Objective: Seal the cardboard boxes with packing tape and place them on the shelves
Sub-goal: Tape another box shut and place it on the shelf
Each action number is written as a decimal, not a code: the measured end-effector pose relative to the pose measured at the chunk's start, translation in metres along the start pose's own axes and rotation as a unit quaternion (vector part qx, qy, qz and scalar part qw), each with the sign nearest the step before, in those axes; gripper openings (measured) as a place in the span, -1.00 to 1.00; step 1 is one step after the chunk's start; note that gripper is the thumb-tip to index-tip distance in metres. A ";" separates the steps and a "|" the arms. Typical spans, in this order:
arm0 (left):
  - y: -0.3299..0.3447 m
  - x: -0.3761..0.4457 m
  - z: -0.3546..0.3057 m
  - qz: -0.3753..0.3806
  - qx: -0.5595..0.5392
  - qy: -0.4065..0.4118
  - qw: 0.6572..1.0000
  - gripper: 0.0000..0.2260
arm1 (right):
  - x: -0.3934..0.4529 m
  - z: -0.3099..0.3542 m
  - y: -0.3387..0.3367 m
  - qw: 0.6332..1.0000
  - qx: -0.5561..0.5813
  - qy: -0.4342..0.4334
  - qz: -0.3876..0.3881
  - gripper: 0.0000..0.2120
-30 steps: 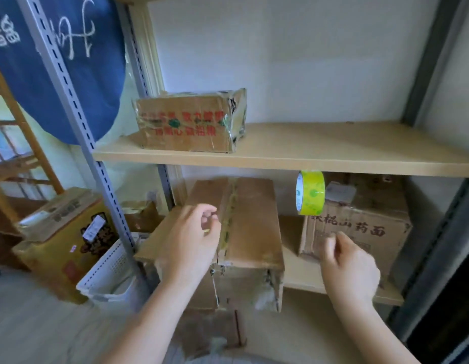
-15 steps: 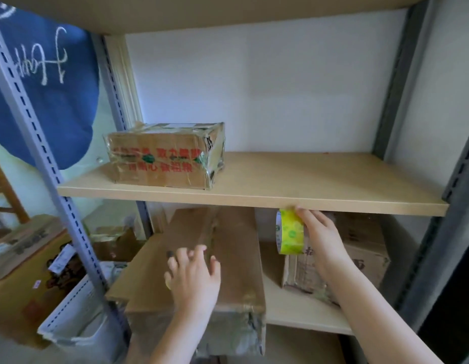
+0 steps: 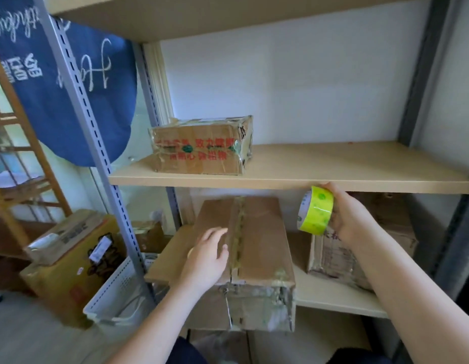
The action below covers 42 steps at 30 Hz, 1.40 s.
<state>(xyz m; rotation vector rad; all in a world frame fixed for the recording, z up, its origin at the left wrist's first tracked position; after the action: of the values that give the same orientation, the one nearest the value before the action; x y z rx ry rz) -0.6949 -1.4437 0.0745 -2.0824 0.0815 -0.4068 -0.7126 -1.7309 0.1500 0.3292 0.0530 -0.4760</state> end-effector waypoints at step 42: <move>0.022 -0.066 -0.018 0.095 -0.473 -0.079 0.872 -0.87 | -0.001 -0.128 0.124 0.994 -0.064 0.009 0.090 -0.84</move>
<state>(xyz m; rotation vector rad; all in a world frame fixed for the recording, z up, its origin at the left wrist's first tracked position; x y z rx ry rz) -0.7601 -1.4553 0.0473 -3.0287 0.4643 -0.0495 -0.6537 -1.5855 0.0663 0.2096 0.0712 -0.2896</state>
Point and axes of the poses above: each hand's wrist, its own x-axis towards the middle knuckle, its own y-axis out of the palm, z = x × y, the point moved 2 cm from there along x, towards the middle knuckle, and after that the axes turned 4 degrees about x, right-handed, at the moved point
